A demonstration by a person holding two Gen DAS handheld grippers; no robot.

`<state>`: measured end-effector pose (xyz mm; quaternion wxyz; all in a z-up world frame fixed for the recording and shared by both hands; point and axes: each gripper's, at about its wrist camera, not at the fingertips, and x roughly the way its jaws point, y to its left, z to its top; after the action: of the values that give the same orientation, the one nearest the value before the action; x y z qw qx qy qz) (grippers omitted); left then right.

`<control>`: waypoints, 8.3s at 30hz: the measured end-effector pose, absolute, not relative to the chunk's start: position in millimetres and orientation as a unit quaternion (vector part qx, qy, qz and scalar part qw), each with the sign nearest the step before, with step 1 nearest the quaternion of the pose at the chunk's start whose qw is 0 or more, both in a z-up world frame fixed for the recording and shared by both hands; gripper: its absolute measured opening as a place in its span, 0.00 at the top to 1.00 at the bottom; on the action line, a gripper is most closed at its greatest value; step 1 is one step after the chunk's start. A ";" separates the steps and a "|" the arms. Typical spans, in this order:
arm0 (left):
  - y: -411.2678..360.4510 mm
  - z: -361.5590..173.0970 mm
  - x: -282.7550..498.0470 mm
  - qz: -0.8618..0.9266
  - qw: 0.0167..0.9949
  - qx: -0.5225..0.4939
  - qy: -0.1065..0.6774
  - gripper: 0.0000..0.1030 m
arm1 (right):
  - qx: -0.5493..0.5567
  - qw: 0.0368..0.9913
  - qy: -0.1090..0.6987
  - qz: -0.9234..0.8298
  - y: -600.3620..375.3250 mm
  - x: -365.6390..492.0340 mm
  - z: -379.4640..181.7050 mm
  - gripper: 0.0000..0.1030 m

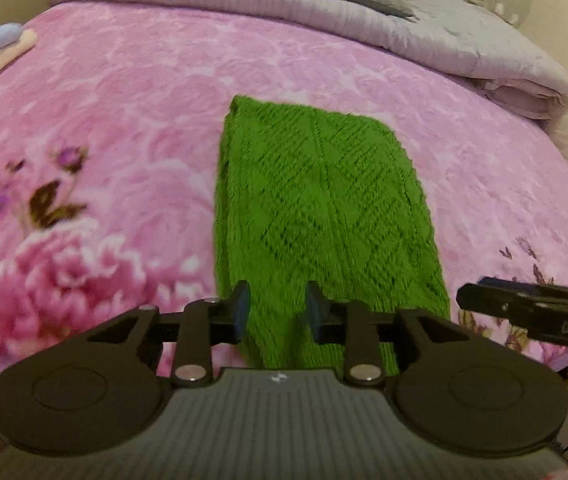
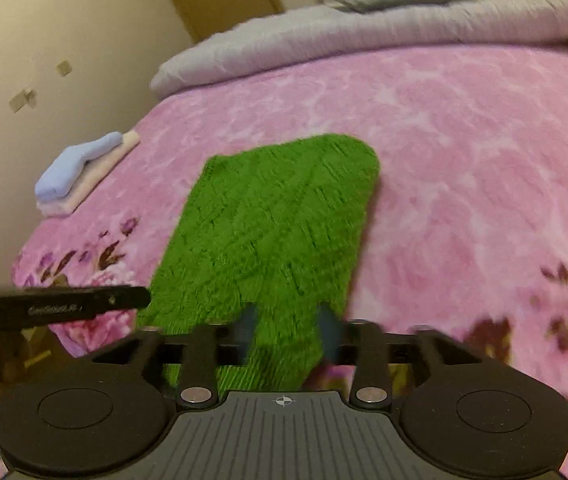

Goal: Fold clothes
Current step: 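Lift the green sweater with both grippers off the bed, then carry the held sweater with both grippers toward the folded towel stack, then lower the sweater onto the light-blue towel stack with both grippers, then open both grippers and release the sweater on the stack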

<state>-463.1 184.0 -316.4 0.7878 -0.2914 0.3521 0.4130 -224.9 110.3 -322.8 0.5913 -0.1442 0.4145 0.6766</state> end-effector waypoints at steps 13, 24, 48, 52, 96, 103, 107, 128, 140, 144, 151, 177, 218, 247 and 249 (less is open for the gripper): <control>145.3 -307.1 -462.4 0.409 0.788 -0.273 0.370 0.71 | -0.159 0.600 0.417 0.664 79.4 -243.3 -317.6 0.45; 136.9 -302.4 -461.6 0.398 0.795 -0.274 0.366 0.69 | -0.157 0.606 0.415 0.660 71.7 -243.8 -314.3 0.44; 280.6 -401.7 -539.8 0.329 0.704 -0.607 0.164 0.59 | 0.059 0.540 0.608 0.578 127.8 -151.5 -376.7 0.25; 294.5 -415.9 -541.0 0.301 0.693 -0.641 0.135 0.57 | 0.075 0.529 0.622 0.572 143.8 -142.2 -387.8 0.25; 376.9 -292.6 -506.2 0.224 0.726 -0.622 0.190 0.83 | 0.039 0.443 0.667 0.598 262.1 -164.6 -298.7 0.66; 426.1 -168.0 -564.0 0.224 0.733 -0.612 0.192 0.83 | 0.048 0.452 0.660 0.598 304.5 -236.2 -171.1 0.66; 449.2 -128.1 -605.2 0.250 0.744 -0.589 0.193 0.83 | 0.062 0.438 0.657 0.611 332.9 -277.6 -141.9 0.66; 545.4 -110.6 -847.6 0.374 0.727 -0.561 0.130 0.83 | 0.002 0.353 0.614 0.705 495.8 -514.8 -143.2 0.66; 751.4 -164.0 -966.2 0.313 0.762 -0.524 0.216 0.83 | 0.060 0.430 0.635 0.639 625.9 -674.4 -207.7 0.66; 799.6 -187.9 -975.0 0.304 0.762 -0.530 0.213 0.83 | 0.049 0.446 0.623 0.641 665.3 -691.6 -221.3 0.66; 854.2 -229.4 -966.8 0.289 0.760 -0.540 0.218 0.83 | 0.038 0.471 0.610 0.637 711.3 -702.7 -251.9 0.66; 793.7 -235.9 -947.8 0.363 0.781 -0.344 0.374 0.96 | -0.212 0.524 0.426 0.706 690.2 -764.1 -221.7 0.45; 755.8 -248.4 -969.8 0.418 0.748 -0.387 0.341 0.97 | -0.341 0.513 0.338 0.711 646.5 -828.4 -252.5 0.40; 497.4 -69.4 -846.5 0.617 0.627 -0.386 0.276 0.69 | -0.288 0.451 0.300 0.790 513.8 -660.8 -60.3 0.37; 481.7 -63.5 -828.4 0.630 0.621 -0.378 0.274 0.69 | -0.290 0.451 0.287 0.794 500.9 -642.5 -54.3 0.37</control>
<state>-828.4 481.7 -63.5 0.6205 -0.3782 0.2743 0.6298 -642.5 500.9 -54.3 0.4509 -0.2904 0.2874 0.7935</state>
